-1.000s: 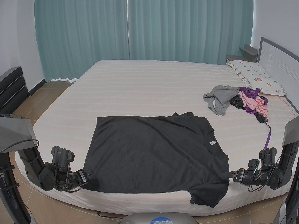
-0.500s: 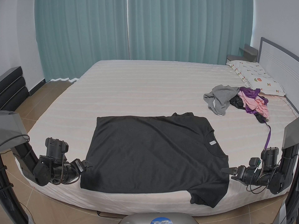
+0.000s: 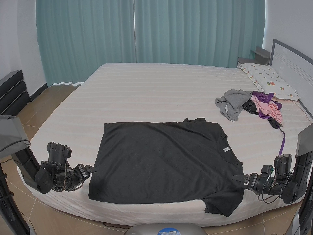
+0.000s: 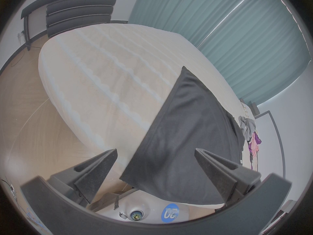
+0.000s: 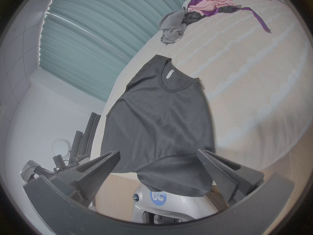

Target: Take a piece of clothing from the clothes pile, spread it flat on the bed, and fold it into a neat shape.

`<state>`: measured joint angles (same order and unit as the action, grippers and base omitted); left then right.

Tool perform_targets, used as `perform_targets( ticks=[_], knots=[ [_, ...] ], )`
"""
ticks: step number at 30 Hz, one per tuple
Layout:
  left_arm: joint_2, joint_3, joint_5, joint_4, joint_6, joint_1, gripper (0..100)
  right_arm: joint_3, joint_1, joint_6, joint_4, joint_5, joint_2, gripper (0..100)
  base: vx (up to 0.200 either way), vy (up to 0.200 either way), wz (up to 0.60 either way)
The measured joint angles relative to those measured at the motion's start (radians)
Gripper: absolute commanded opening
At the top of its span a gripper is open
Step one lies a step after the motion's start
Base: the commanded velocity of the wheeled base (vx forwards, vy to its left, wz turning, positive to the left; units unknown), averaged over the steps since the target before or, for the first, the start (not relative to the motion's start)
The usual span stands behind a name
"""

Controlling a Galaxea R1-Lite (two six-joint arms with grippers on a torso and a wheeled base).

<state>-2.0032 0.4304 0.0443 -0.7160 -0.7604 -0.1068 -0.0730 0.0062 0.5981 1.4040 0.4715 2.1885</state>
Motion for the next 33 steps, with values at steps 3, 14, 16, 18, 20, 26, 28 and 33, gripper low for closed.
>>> perform_targets(
  ticks=[3, 14, 16, 18, 20, 26, 28, 33],
  knots=[
    [0.000, 0.001, 0.000, 0.000, -0.008, 0.000, 100, 0.000, -0.001, 0.010, 0.038, -0.002, -0.001, 100, 0.000, 0.000, 0.00],
    [0.001, 0.014, 0.000, -0.003, -0.033, -0.002, 100, 0.013, -0.007, 0.022, 0.091, -0.012, -0.003, 100, 0.164, 0.000, 0.00],
    [0.001, 0.014, 0.000, -0.003, -0.034, -0.003, 100, 0.013, -0.008, 0.022, 0.093, -0.012, -0.004, 100, 0.000, 0.000, 0.00],
    [0.003, 0.015, 0.002, -0.005, -0.035, -0.003, 100, 0.013, -0.010, 0.022, 0.099, -0.012, -0.004, 100, 0.000, 0.000, 0.00],
    [0.006, 0.017, 0.004, -0.005, -0.035, -0.003, 100, 0.012, -0.015, 0.022, 0.116, -0.014, -0.006, 100, 0.000, 0.000, 0.00],
    [0.015, 0.058, 0.007, 0.001, -0.058, -0.004, 100, 0.013, -0.027, 0.022, 0.130, -0.016, -0.010, 100, 0.000, 0.000, 0.00],
    [0.016, 0.082, 0.008, 0.005, -0.073, -0.004, 100, 0.013, -0.028, 0.022, 0.130, -0.016, -0.010, 100, 0.000, 0.000, 0.00],
    [-0.001, 0.185, 0.037, 0.010, -0.094, -0.002, 100, 0.012, -0.030, 0.023, 0.131, -0.016, -0.011, 100, 0.000, 0.000, 0.00]
  ],
)
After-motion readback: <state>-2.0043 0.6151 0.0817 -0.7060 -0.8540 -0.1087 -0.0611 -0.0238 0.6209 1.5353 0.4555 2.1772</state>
